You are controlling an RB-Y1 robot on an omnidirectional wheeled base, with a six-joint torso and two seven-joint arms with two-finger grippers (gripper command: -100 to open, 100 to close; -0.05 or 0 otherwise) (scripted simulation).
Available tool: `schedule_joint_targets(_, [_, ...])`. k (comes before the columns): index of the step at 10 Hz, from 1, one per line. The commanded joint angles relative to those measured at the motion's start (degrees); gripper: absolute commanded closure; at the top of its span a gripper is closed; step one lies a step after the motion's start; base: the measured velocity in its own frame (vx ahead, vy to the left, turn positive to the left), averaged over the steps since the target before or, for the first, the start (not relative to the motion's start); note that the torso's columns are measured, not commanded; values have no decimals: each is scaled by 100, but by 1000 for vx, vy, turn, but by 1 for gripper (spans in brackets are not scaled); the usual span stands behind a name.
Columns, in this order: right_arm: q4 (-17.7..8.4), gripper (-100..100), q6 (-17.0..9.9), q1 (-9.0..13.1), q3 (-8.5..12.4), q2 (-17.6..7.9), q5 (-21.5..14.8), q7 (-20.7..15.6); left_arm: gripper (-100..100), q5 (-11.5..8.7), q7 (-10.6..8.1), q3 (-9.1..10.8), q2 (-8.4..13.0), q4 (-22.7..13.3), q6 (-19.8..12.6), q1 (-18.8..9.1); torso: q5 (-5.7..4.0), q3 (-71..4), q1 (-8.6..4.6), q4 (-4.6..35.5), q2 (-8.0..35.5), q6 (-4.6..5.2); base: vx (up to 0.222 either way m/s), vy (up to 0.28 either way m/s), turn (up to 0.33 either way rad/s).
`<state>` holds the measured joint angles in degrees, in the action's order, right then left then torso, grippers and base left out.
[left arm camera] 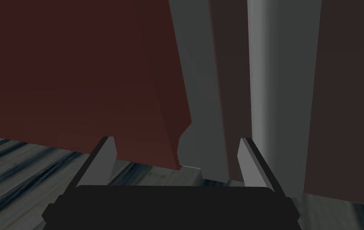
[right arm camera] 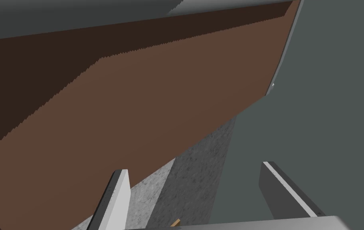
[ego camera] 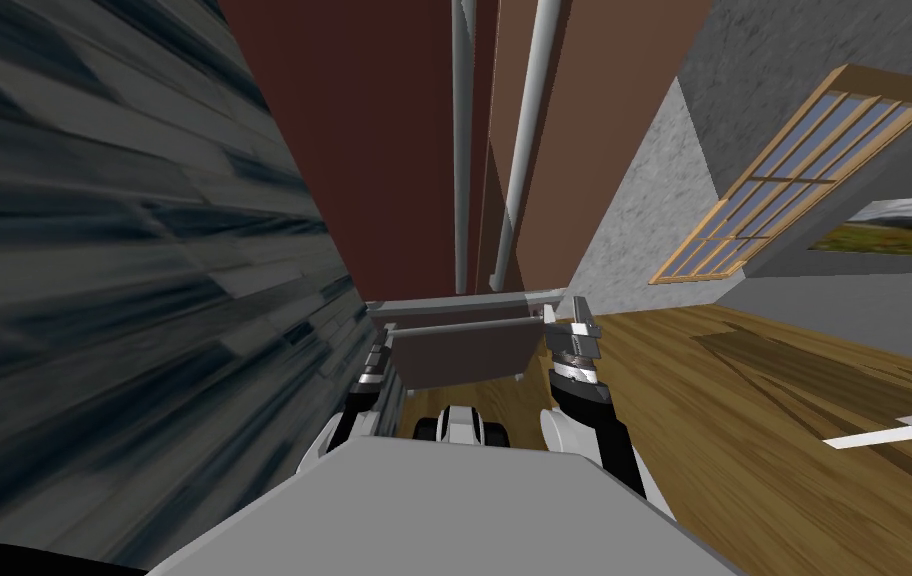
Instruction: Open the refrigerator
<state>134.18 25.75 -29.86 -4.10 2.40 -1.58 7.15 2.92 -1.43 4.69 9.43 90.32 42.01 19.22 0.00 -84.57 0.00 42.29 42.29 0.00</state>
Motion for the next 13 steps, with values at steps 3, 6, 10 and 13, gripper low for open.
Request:
schedule_joint_targets(3, [0, 0, 0, 1, 0, 0, 0, 0, -100, -53, 91, 42, -62, -673, 356, -188, 0, 5, -1, 1, 5, -1, 27, 31, 6])
schedule_joint_targets(6, [0, 0, 0, 1, -1, 1, 0, 0, -100, -84, 137, 65, -120, -1059, 549, -270, 21, -30, 53, -27, -60, -6, 28, 25, 7])
schedule_joint_targets(10, [0, 0, 0, 0, 0, 0, 0, 0, -100, -125, 198, 95, -279, -1559, 808, -381, 39, -53, 106, -50, -102, -26, 32, 27, 8])
schedule_joint_targets(13, [0, 0, 0, 0, 0, 0, 0, 0, -100, -146, 229, 110, -463, -1810, 942, -437, 31, -53, 101, -37, -106, -15, 32, 24, 11])
